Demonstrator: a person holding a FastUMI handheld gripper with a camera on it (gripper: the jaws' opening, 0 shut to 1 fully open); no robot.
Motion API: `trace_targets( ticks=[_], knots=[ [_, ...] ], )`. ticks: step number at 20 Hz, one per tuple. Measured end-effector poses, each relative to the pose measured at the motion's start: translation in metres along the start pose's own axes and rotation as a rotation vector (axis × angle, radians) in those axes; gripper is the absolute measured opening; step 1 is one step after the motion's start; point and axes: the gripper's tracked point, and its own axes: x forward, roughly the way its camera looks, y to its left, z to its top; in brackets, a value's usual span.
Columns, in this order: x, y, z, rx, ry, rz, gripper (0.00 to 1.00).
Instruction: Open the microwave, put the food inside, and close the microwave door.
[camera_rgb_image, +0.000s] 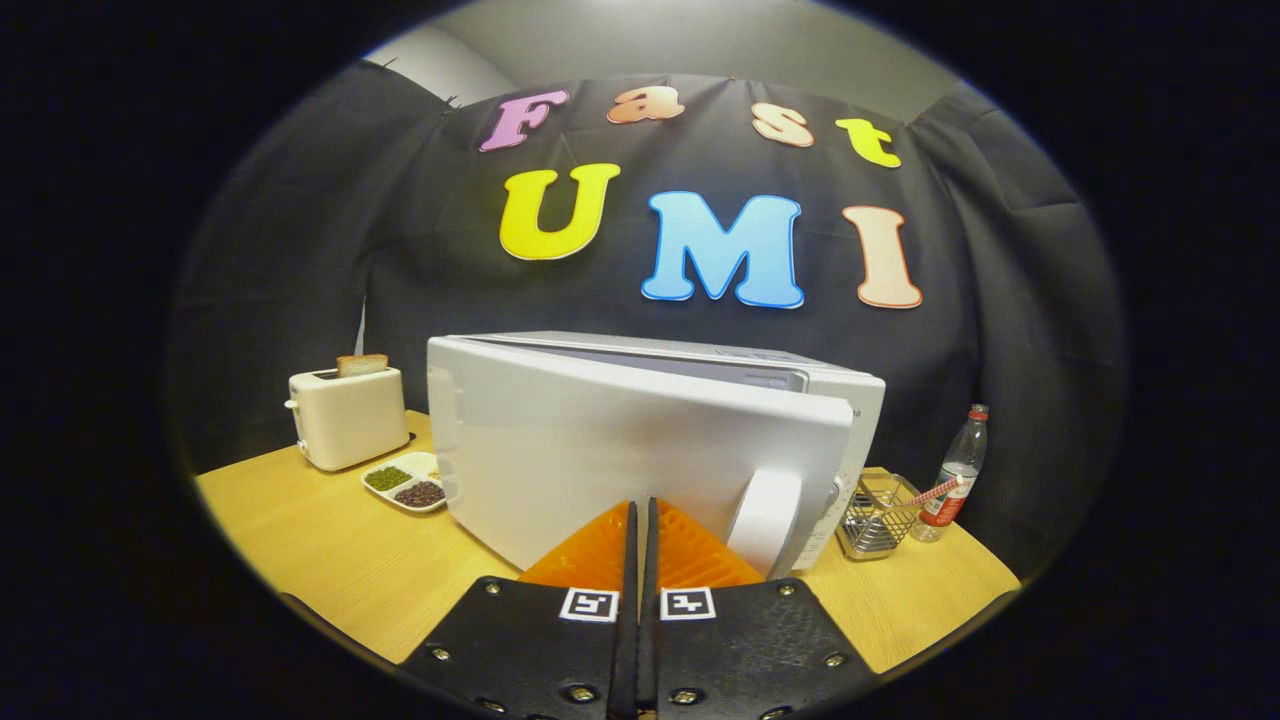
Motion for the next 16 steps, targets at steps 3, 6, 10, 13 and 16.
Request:
trace_targets(
  ticks=[3,6,10,13,16],
  knots=[
    [0.022,-0.017,0.005,-0.01,-0.019,-0.053,0.01],
    [0.045,-0.032,0.008,-0.03,-0.03,-0.101,0.01],
    [0.073,-0.046,0.008,-0.048,-0.035,-0.152,0.01],
    [0.077,-0.046,0.011,-0.071,-0.049,-0.178,0.02],
    [0.084,-0.049,0.013,-0.045,-0.052,-0.18,0.02]
  ],
)
